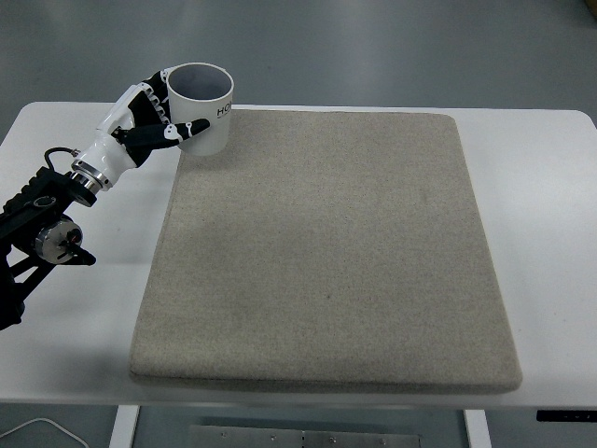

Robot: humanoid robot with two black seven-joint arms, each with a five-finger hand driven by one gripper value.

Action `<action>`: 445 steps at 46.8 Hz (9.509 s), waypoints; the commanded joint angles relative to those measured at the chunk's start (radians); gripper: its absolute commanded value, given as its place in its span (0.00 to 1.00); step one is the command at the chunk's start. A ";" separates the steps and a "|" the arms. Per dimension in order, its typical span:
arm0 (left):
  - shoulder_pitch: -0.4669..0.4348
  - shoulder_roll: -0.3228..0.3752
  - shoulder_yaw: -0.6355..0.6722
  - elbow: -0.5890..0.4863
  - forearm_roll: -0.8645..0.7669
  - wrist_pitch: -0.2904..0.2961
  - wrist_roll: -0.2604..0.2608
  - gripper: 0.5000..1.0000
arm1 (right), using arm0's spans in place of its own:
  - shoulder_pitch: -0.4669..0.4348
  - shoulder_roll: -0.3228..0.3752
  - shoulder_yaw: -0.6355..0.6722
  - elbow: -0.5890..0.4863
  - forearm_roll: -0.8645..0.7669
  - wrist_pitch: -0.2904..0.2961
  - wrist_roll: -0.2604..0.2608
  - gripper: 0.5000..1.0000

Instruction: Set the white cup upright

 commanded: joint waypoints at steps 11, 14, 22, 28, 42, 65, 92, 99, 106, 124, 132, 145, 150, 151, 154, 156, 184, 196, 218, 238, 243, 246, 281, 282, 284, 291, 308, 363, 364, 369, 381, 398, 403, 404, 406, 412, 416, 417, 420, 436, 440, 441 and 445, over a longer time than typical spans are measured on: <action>0.018 0.017 0.001 -0.084 -0.001 0.002 0.000 0.03 | 0.000 0.000 0.000 0.000 0.000 0.000 0.000 0.86; 0.018 0.033 0.001 -0.093 -0.004 0.002 0.000 0.03 | 0.000 0.000 0.000 0.000 0.000 0.000 0.000 0.86; 0.018 0.053 -0.008 -0.096 -0.007 0.002 0.000 0.03 | 0.000 0.000 0.000 0.000 0.000 0.000 0.000 0.86; 0.018 0.069 -0.011 -0.097 -0.011 0.002 -0.001 0.03 | 0.000 0.000 0.000 0.000 0.000 0.000 0.000 0.86; 0.019 0.093 -0.016 -0.124 -0.015 0.002 -0.001 0.03 | 0.000 0.000 0.000 0.000 0.000 0.000 0.000 0.86; 0.021 0.098 -0.019 -0.130 -0.017 0.003 -0.003 0.03 | 0.000 0.000 0.000 0.000 0.000 0.000 0.000 0.86; 0.035 0.096 -0.019 -0.137 -0.017 0.003 -0.006 0.03 | 0.000 0.000 0.000 0.000 0.000 0.000 0.000 0.86; 0.035 0.098 -0.019 -0.136 -0.017 0.003 -0.006 0.03 | 0.000 0.000 0.000 0.000 0.000 0.000 0.000 0.86; 0.035 0.095 -0.019 -0.137 -0.017 0.003 -0.006 0.03 | 0.000 0.000 0.000 0.000 0.000 0.000 0.000 0.86; 0.035 0.093 -0.019 -0.139 -0.017 0.003 -0.006 0.03 | 0.000 0.000 0.000 0.000 0.000 0.000 0.000 0.86; 0.035 0.090 -0.019 -0.139 -0.017 0.003 -0.008 0.03 | 0.000 0.000 0.000 0.000 0.000 0.000 0.000 0.86; 0.035 0.089 -0.019 -0.137 -0.017 0.003 -0.008 0.03 | 0.000 0.000 0.000 0.000 0.000 0.000 0.000 0.86; 0.035 0.092 -0.019 -0.137 -0.017 0.003 -0.008 0.03 | 0.000 0.000 0.000 0.000 0.000 0.000 0.000 0.86; 0.035 0.092 -0.019 -0.137 -0.017 0.003 -0.008 0.03 | 0.000 0.000 0.000 0.000 0.000 0.000 0.000 0.86; 0.035 0.093 -0.019 -0.137 -0.017 0.003 -0.008 0.03 | 0.000 0.000 0.000 0.000 0.000 0.000 0.000 0.86; 0.035 0.093 -0.020 -0.137 -0.017 0.003 -0.008 0.03 | 0.000 0.000 0.000 0.000 0.000 0.000 0.000 0.86; 0.033 0.089 -0.020 -0.137 -0.018 0.003 -0.009 0.03 | 0.000 0.000 0.000 0.000 0.000 0.000 0.000 0.86; 0.033 0.089 -0.020 -0.137 -0.018 0.003 -0.009 0.03 | 0.000 0.000 0.000 0.000 0.000 0.000 0.000 0.86; 0.032 0.087 -0.020 -0.137 -0.017 0.003 -0.009 0.03 | 0.000 0.000 0.000 0.000 0.000 0.000 0.000 0.86; 0.032 0.087 -0.019 -0.137 -0.017 0.003 -0.009 0.03 | 0.000 0.000 0.000 0.000 0.000 0.000 0.000 0.86; 0.032 0.086 -0.019 -0.137 -0.017 0.003 -0.009 0.03 | 0.000 0.000 0.000 0.000 0.000 0.000 0.000 0.86; 0.032 0.084 -0.019 -0.137 -0.017 0.003 -0.009 0.03 | 0.000 0.000 0.000 0.000 0.000 0.000 0.000 0.86; 0.032 -0.009 -0.019 -0.055 -0.017 0.005 -0.018 0.03 | 0.000 0.000 0.000 0.000 0.000 0.000 0.000 0.86; 0.032 -0.014 -0.019 -0.045 -0.015 0.005 -0.021 0.03 | 0.000 0.000 0.000 0.000 0.000 0.000 0.000 0.86; 0.032 -0.023 -0.017 -0.033 -0.008 0.003 -0.028 0.03 | 0.000 0.000 0.000 0.000 0.000 0.000 0.000 0.86; 0.032 -0.048 -0.008 0.017 -0.003 0.003 -0.058 0.03 | 0.000 0.000 0.000 0.000 0.000 0.000 0.000 0.86; 0.032 -0.161 0.018 0.154 0.042 -0.006 -0.120 0.03 | 0.000 0.000 0.000 0.000 0.000 0.000 0.000 0.86; 0.033 -0.290 0.101 0.281 0.137 -0.001 -0.120 0.65 | 0.000 0.000 0.000 0.000 0.000 0.000 0.000 0.86; 0.033 -0.290 0.101 0.280 0.137 -0.001 -0.120 0.71 | 0.000 0.000 0.000 0.000 0.000 0.000 0.000 0.86; 0.033 -0.287 0.101 0.275 0.135 -0.003 -0.120 0.89 | 0.000 0.000 0.000 0.000 0.000 0.000 0.000 0.86; 0.035 -0.256 0.099 0.242 0.134 -0.005 -0.120 0.98 | 0.000 0.000 0.000 0.000 0.000 0.000 0.000 0.86; 0.050 -0.189 0.089 0.165 0.129 -0.006 -0.120 0.98 | 0.000 0.000 0.000 0.000 0.000 0.000 0.000 0.86; 0.052 -0.177 0.087 0.149 0.129 -0.006 -0.120 0.98 | 0.000 0.000 0.000 0.000 0.000 0.000 0.000 0.86; 0.052 -0.174 0.087 0.149 0.129 -0.006 -0.120 0.98 | 0.000 0.000 0.000 0.000 0.000 0.000 0.000 0.86; 0.056 -0.172 0.086 0.148 0.127 -0.006 -0.120 0.98 | 0.000 0.000 0.000 0.000 0.000 0.000 0.000 0.86; 0.059 -0.161 0.084 0.137 0.127 -0.006 -0.120 0.98 | 0.000 0.000 0.000 0.000 0.000 0.000 0.000 0.86; 0.062 -0.154 0.084 0.126 0.126 -0.006 -0.120 0.98 | 0.000 0.000 0.000 0.000 0.000 0.000 0.000 0.86; 0.062 -0.152 0.084 0.122 0.126 -0.006 -0.120 0.98 | 0.000 0.000 0.000 0.000 0.000 0.000 0.000 0.86; 0.062 -0.137 0.084 0.110 0.126 -0.006 -0.120 0.98 | 0.000 0.000 0.000 0.000 0.000 0.000 0.000 0.86; 0.061 -0.109 0.056 0.044 0.123 -0.008 -0.120 0.98 | 0.000 0.000 0.000 0.000 0.000 0.000 0.000 0.86; 0.058 -0.102 0.055 0.021 0.123 -0.008 -0.120 0.98 | 0.000 0.000 0.000 0.000 0.000 0.000 0.000 0.86; 0.058 -0.097 0.055 0.012 0.123 -0.008 -0.120 0.98 | 0.000 0.000 0.000 0.000 0.000 0.000 0.000 0.86; 0.052 -0.091 0.041 -0.002 0.123 -0.008 -0.120 0.98 | 0.000 0.000 0.000 0.000 0.000 0.000 0.000 0.86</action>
